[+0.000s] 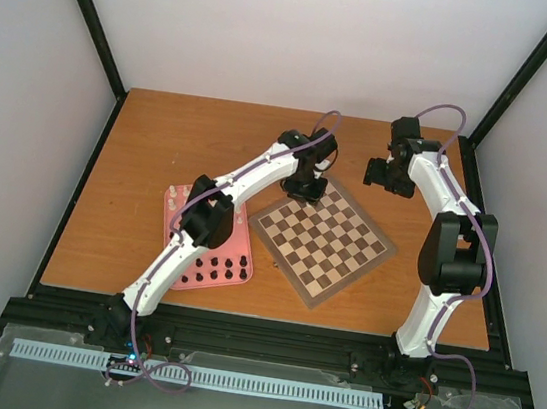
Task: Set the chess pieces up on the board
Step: Place the chess piece on the chessboard.
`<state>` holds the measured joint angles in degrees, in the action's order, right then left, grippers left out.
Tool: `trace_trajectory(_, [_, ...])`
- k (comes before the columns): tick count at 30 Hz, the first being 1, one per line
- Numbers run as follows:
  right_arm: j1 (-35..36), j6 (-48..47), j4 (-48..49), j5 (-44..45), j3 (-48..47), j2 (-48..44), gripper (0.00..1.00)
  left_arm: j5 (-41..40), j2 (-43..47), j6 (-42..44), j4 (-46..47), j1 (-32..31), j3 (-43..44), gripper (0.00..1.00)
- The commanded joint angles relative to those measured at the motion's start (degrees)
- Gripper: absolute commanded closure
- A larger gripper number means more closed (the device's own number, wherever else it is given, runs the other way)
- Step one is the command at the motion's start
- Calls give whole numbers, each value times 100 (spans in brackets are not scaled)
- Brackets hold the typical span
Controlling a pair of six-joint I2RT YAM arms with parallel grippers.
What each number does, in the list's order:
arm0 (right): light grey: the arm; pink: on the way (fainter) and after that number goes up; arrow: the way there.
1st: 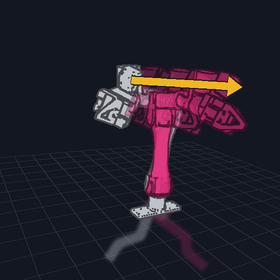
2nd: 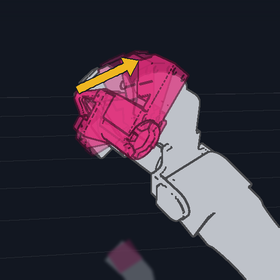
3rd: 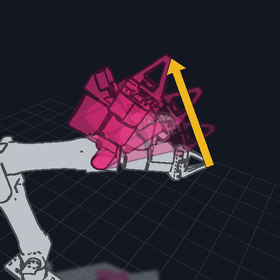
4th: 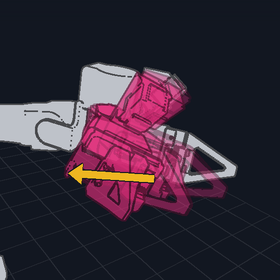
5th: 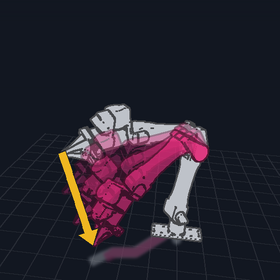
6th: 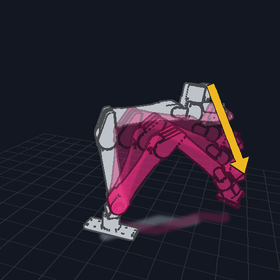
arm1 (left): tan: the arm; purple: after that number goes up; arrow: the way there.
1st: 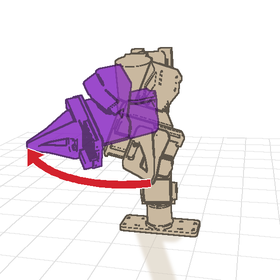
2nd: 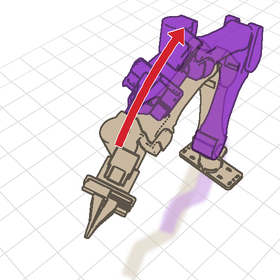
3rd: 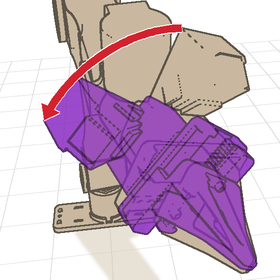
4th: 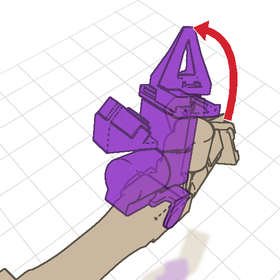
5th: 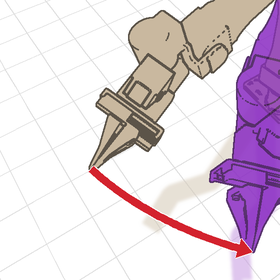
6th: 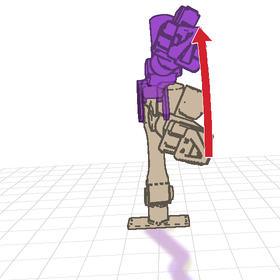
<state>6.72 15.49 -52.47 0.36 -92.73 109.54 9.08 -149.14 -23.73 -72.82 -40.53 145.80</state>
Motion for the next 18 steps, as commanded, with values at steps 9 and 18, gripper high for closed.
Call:
trace_trajectory(9, [-39, -86, -7, -60, 72, -279, 17, -52, 512, 132, -75, -14, 174, 44])
trace_trajectory(18, [105, -165, -62, -227, 137, -590, 17, -394, 1939, 187, -43, 400, -541, 31])
